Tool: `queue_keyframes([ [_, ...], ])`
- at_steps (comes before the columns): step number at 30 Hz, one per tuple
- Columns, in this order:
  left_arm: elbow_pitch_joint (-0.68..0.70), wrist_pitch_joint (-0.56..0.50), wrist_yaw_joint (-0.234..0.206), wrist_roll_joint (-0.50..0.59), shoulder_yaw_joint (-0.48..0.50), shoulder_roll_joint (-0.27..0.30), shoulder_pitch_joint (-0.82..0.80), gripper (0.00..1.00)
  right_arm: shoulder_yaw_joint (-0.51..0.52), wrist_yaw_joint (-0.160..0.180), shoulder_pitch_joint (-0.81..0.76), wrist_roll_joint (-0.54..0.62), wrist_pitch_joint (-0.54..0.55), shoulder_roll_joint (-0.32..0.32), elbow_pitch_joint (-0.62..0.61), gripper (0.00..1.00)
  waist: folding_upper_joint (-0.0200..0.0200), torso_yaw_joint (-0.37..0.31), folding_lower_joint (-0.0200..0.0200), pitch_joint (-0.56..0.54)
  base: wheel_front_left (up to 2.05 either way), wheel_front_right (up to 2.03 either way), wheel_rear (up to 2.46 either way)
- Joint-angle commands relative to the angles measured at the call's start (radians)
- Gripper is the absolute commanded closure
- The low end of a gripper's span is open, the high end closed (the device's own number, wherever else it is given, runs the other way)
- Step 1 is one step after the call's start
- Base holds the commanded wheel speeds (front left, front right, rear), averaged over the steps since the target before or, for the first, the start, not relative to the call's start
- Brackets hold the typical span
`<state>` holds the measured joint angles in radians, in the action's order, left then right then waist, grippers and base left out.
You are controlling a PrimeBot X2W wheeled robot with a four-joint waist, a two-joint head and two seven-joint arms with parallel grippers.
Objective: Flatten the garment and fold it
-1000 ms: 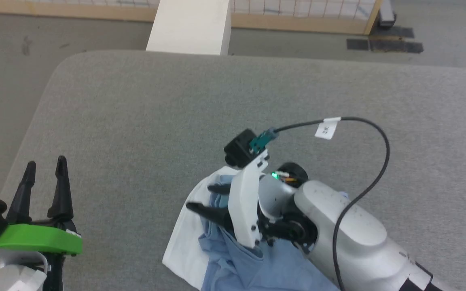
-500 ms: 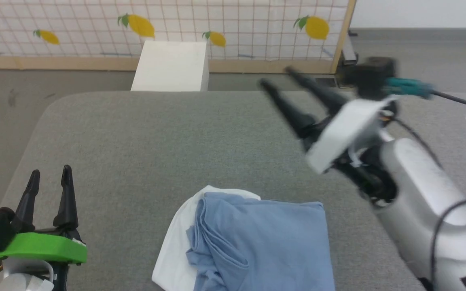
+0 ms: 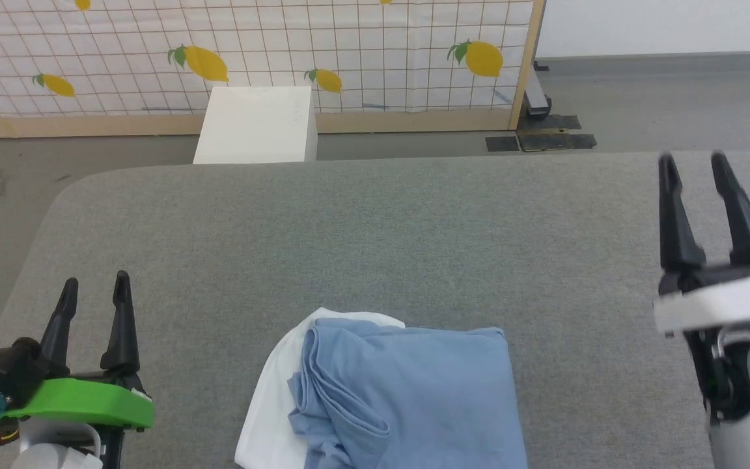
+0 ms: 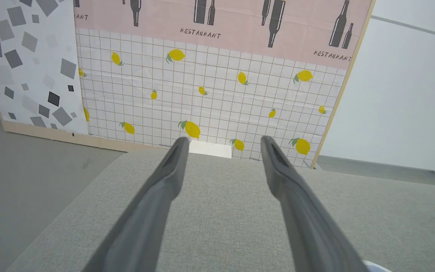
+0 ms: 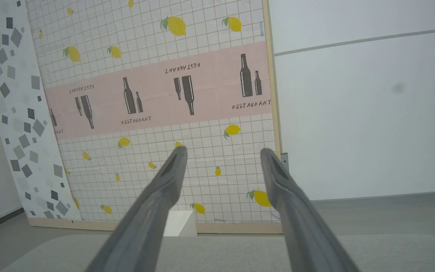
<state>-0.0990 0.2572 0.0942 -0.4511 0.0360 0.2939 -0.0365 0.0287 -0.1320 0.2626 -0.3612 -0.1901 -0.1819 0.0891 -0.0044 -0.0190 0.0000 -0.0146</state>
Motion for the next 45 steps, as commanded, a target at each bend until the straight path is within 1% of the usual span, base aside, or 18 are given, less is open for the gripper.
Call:
queue_keyframes([
  [1, -0.002, 0.005, -0.006, 0.016, -0.003, -0.004, 0.007, 0.0, 0.018, 0.001, -0.045, 0.023, -0.011, 0.016, -0.011, 0.0, 0.0044, 0.004, 0.0, 0.002, 0.0, 0.0, 0.0],
  [7, -0.016, 0.005, -0.012, 0.029, -0.011, -0.009, -0.002, 0.0, 0.067, 0.001, -0.173, 0.077, -0.037, 0.065, -0.032, 0.0, 0.0044, 0.012, 0.0, 0.007, 0.0, 0.0, 0.0],
  [13, -0.043, 0.004, -0.019, 0.056, -0.031, -0.004, -0.014, 0.0, 0.068, 0.001, -0.247, 0.119, -0.057, 0.099, -0.031, 0.0, 0.0044, 0.018, 0.0, 0.013, 0.0, 0.0, 0.0],
  [18, -0.067, 0.004, -0.016, 0.066, -0.05, 0.0, -0.022, 0.0, 0.056, 0.001, -0.282, 0.145, -0.064, 0.115, -0.025, 0.0, 0.0044, 0.02, 0.0, 0.013, 0.0, 0.0, 0.0],
  [29, -0.1, 0.004, -0.015, 0.064, -0.067, -0.005, -0.02, 0.0, 0.051, 0.001, -0.308, 0.172, -0.066, 0.127, 0.007, 0.0, 0.0044, 0.019, 0.0, 0.016, 0.0, 0.0, 0.0],
  [45, -0.114, 0.004, -0.017, 0.063, -0.082, 0.003, -0.021, 0.0, 0.046, 0.001, -0.31, 0.182, -0.034, 0.13, 0.027, 0.0, 0.0044, 0.022, 0.0, 0.007, 0.0, 0.0, 0.0],
])
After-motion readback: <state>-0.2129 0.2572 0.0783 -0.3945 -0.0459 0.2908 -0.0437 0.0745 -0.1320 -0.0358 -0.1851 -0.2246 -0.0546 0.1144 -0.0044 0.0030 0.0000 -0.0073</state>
